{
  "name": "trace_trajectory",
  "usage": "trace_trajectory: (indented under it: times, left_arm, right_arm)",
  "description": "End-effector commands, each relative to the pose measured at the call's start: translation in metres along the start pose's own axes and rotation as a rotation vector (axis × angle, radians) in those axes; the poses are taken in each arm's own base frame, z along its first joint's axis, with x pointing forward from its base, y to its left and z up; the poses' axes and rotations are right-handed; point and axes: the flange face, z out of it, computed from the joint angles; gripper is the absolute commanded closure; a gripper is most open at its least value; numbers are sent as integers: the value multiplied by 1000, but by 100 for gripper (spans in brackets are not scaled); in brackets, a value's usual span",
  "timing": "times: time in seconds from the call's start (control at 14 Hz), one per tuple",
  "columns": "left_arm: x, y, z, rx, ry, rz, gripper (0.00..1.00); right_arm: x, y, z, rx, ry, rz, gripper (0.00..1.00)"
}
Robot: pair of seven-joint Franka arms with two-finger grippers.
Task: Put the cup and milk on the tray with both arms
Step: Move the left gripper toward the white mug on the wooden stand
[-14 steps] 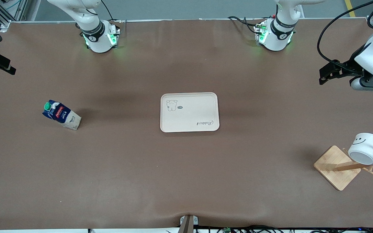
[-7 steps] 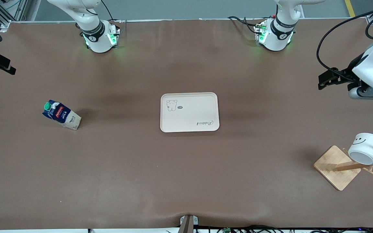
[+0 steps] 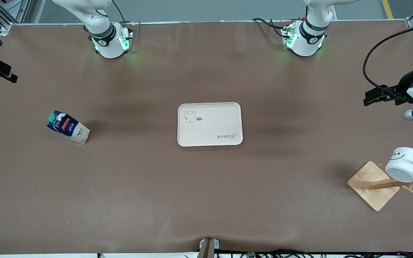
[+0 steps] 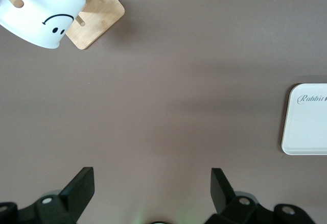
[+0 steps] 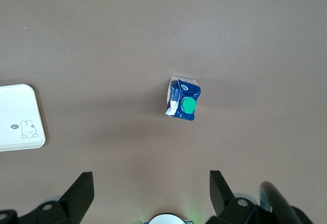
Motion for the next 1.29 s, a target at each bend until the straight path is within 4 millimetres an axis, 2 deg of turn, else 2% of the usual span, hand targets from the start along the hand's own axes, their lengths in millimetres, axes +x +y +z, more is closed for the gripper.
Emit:
trace_trajectory:
  times: [0.0, 0.21, 0.5, 0.93, 1.0, 1.07, 1.21]
  left_arm:
    - [0, 3, -6, 1, 5, 3, 0]
    - [3, 1, -9, 5, 30, 2, 0]
    - [12, 1, 4, 2, 13, -1, 0]
    - [18, -2, -5, 32, 50, -16, 0]
    - [23, -6, -4, 35, 83, -16, 0]
    - [22, -26, -4, 19, 103, -50, 0]
    - [20, -43, -23, 9, 183, -70, 0]
  right_arm:
    - [4, 4, 0, 16, -7, -2, 0]
    - [4, 4, 0, 16, -7, -2, 0]
    - [4, 4, 0, 16, -7, -2, 0]
    - [5, 4, 0, 16, -8, -2, 0]
    - [5, 4, 0, 16, -8, -2, 0]
    - [5, 4, 0, 16, -8, -2, 0]
    - [5, 4, 0, 16, -8, -2, 0]
